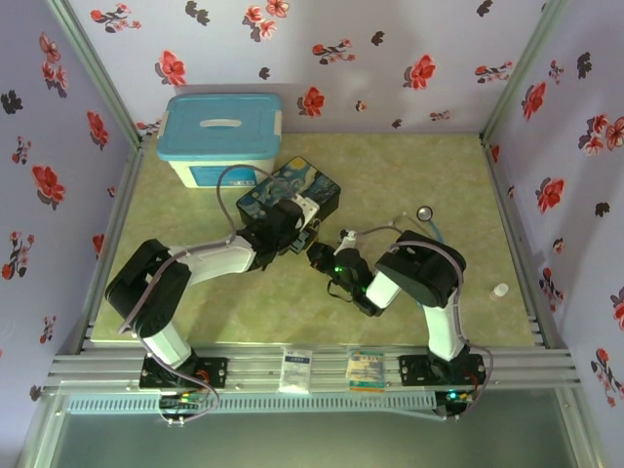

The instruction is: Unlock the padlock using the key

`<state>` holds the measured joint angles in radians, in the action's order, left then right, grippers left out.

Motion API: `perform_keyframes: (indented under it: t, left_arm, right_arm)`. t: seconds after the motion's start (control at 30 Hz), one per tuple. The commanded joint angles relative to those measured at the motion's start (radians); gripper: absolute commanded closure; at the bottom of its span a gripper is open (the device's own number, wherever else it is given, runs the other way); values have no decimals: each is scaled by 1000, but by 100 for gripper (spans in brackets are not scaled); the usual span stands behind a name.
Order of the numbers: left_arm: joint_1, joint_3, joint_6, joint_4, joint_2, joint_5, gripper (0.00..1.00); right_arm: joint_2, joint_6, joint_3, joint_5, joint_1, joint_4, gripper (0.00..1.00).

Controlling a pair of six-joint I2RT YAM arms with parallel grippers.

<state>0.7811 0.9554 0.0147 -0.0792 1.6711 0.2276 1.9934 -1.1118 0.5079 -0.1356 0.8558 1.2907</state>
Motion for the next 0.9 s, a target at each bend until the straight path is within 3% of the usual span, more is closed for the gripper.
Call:
perform_keyframes:
  t: [0.0, 0.13, 0.23, 0.3, 0.43, 0.53, 0.63, 0.8, 0.87]
  left_arm:
    - [-3, 61, -100, 373, -2, 34, 31]
    - [15, 221, -73, 641, 72, 76, 26]
    - [28, 265, -15, 768, 107, 93, 12]
    - [31, 265, 0, 785, 114, 82, 0]
    - [38, 250, -2, 739, 106, 101, 1]
    - [44, 296, 18, 815, 157, 253, 5]
    - [61, 280, 93, 796, 160, 319, 14]
    - [113, 163, 268, 635, 106, 342, 24]
    - [117, 129, 314, 599, 102, 332, 50]
  right_arm:
    - [-31, -15, -43, -126, 11, 44, 100]
    - [-29, -30, -81, -164, 27, 60, 100]
    - [-43, -34, -101, -173, 34, 57, 100]
    - [-61, -21, -108, -175, 49, 39, 100]
    - [-82, -7, -114, -189, 80, -5, 100]
    - [-72, -29, -133, -193, 88, 33, 100]
    - [-73, -43, -140, -193, 109, 44, 100]
    - [-30, -64, -119, -192, 128, 90, 100]
    - [1, -111, -99, -192, 124, 96, 100]
